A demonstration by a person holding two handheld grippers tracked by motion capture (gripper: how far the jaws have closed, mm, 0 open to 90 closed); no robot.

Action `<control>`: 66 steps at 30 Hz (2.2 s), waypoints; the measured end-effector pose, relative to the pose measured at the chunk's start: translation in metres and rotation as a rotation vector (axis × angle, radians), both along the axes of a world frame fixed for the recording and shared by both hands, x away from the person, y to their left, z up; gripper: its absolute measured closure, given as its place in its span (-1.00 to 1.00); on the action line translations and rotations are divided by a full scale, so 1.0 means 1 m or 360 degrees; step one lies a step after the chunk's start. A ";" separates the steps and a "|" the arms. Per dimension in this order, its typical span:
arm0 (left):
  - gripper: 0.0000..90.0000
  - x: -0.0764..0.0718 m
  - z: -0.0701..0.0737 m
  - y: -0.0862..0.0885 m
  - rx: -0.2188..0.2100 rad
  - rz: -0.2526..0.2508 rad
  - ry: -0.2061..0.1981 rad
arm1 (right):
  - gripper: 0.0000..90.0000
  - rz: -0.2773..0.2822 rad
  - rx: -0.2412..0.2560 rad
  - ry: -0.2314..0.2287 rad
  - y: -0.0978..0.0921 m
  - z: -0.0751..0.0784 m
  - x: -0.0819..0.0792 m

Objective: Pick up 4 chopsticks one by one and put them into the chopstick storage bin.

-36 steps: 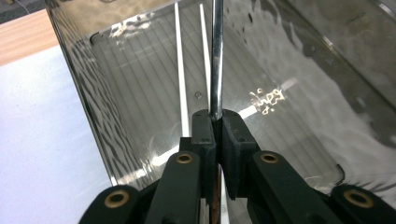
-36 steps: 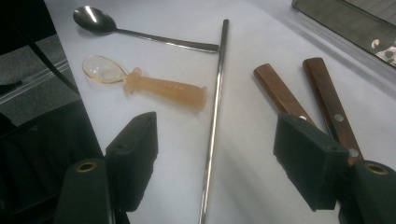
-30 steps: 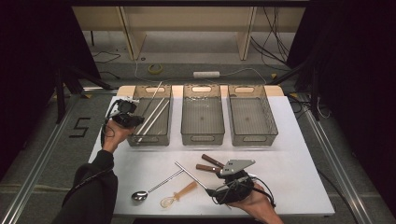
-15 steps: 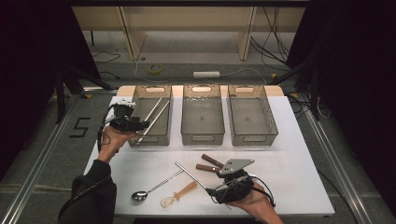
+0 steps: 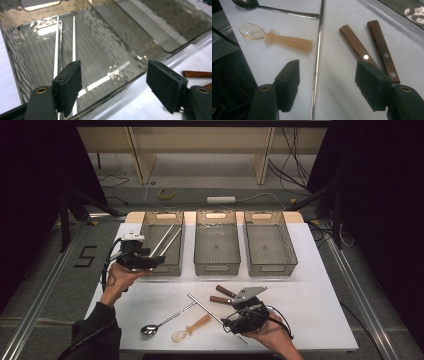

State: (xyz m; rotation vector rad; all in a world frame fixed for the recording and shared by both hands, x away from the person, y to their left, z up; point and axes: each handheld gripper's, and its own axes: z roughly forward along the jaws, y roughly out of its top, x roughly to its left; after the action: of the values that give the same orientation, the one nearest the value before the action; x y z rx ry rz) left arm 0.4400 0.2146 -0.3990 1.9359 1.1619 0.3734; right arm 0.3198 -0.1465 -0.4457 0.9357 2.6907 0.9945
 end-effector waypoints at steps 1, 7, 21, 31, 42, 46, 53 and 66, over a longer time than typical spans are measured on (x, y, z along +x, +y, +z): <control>-0.43 -0.003 0.001 -0.001 -0.0016 -0.0006 -0.0007 | -0.14 -0.0001 -0.0005 0.0005 0.001 0.000 0.001; -0.47 -0.016 -0.004 -0.015 -0.0054 -0.0081 -0.0031 | -0.07 -0.0019 -0.0047 0.0049 0.004 -0.001 0.006; -0.54 -0.053 -0.018 -0.034 -0.0045 -0.0200 -0.0087 | 0.13 0.0001 -0.0132 0.0090 0.018 -0.008 0.010; -0.59 -0.071 -0.026 -0.045 -0.0063 -0.0263 -0.0125 | 0.25 0.0038 -0.0174 0.0123 0.026 -0.012 0.013; -0.59 -0.082 -0.027 -0.045 -0.0063 -0.0280 -0.0170 | 0.49 0.0062 -0.0234 0.0142 0.034 -0.018 0.012; -0.59 -0.083 -0.027 -0.046 -0.0049 -0.0292 -0.0178 | 0.57 0.0076 -0.0239 0.0138 0.034 -0.019 0.011; -0.60 -0.085 -0.028 -0.048 -0.0027 -0.0315 -0.0173 | 0.69 0.0079 -0.0268 0.0125 0.037 -0.025 0.009; -0.59 -0.086 -0.027 -0.051 -0.0020 -0.0335 -0.0186 | 0.92 0.0038 -0.0269 0.0130 0.037 -0.025 0.008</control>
State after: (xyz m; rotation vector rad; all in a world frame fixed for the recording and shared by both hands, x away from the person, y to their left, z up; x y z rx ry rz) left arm 0.3542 0.1631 -0.4264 1.9751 0.8745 0.3595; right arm 0.3279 -0.1096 -0.4704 0.9325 2.8054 0.7336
